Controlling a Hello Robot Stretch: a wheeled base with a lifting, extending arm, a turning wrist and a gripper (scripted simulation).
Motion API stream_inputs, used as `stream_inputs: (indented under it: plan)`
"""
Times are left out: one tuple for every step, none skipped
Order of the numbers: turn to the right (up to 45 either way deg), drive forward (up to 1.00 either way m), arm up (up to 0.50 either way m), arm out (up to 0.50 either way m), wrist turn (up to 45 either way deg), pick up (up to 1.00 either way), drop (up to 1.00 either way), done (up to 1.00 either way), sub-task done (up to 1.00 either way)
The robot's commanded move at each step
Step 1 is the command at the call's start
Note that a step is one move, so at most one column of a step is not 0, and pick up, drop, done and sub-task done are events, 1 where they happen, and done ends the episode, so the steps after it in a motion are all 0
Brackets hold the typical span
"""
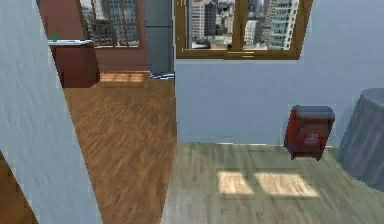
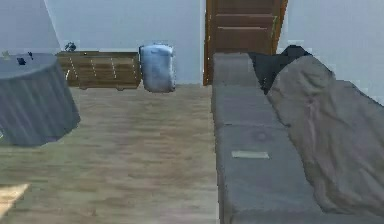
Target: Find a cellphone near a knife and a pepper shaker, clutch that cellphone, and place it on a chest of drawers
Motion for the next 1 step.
stream_inputs:
  plan:
    - [0.0,1.00,0.00,0.00,0.0,0.00,0.00,0.00,0.00]
